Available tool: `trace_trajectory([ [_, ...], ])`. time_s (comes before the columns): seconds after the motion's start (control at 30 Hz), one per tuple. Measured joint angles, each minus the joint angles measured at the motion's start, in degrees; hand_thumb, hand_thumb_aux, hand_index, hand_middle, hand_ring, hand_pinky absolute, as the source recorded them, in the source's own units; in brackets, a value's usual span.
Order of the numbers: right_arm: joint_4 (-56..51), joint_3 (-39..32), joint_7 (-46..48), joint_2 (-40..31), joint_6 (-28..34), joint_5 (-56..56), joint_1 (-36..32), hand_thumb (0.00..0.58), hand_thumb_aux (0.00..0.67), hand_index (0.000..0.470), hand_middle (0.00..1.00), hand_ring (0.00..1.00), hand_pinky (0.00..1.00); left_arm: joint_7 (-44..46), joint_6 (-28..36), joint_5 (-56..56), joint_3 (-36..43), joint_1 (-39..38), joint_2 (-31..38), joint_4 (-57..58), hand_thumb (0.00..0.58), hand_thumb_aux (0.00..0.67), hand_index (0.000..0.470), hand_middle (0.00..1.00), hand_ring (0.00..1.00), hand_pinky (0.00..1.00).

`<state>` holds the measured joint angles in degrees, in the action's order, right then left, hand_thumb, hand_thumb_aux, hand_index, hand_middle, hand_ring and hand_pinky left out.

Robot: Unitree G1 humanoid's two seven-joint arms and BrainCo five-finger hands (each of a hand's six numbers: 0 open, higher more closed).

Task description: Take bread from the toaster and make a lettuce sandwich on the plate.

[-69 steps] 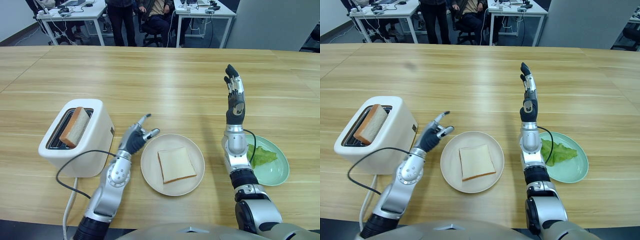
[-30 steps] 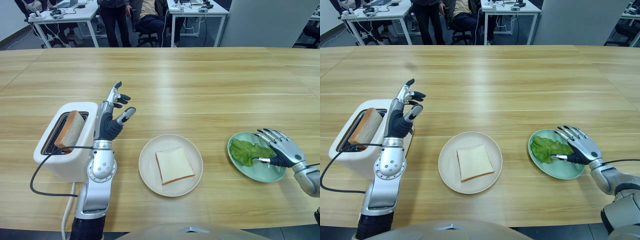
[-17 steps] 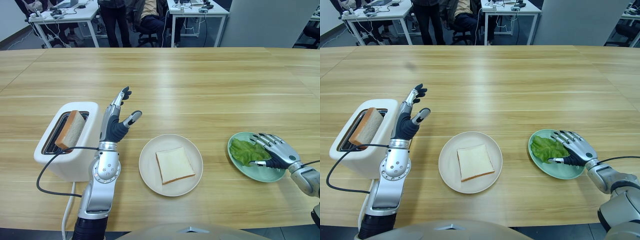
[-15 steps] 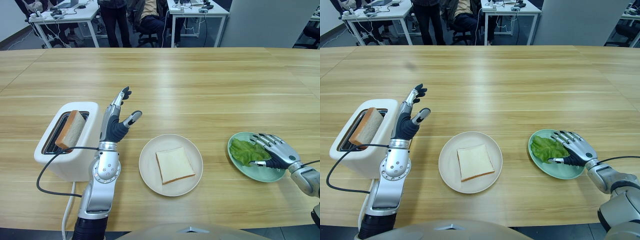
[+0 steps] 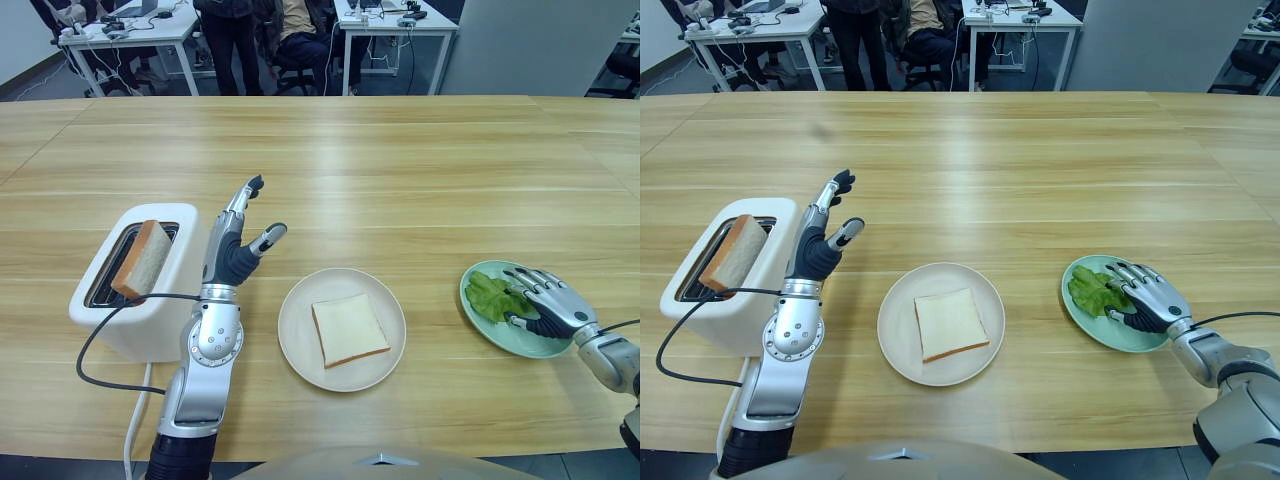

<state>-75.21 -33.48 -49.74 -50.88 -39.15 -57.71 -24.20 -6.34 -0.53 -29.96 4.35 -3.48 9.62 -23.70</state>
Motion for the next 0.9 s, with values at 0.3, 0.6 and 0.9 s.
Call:
trace_trajectory([
  [0.3,0.0,-1.0,-0.7,0.6,-0.1,0.0,-0.4,0.438,0.339,0.233,0.00,0.00,0.00,-0.4,-0.5,0.0,0.1,0.2,0.0,1.6,0.000,0.000,0.000,0.16,0.16,0.16],
  [0.6,1.2,-1.1,-6.2,-0.1,-0.3,0.1,-3.7,0.580,0.670,0.460,0.00,0.00,0.00,-0.8,-1.2,-0.1,0.8,0.4,0.0,3.0,0.000,0.000,0.000,0.15,0.15,0.15],
  [0.9,1.0,-1.5,-5.9,0.0,-0.3,0.4,-3.6,0.580,0.670,0.460,0.00,0.00,0.00,-1.1,-1.2,-0.1,1.0,0.6,0.0,3.1,0.000,0.000,0.000,0.16,0.16,0.16],
])
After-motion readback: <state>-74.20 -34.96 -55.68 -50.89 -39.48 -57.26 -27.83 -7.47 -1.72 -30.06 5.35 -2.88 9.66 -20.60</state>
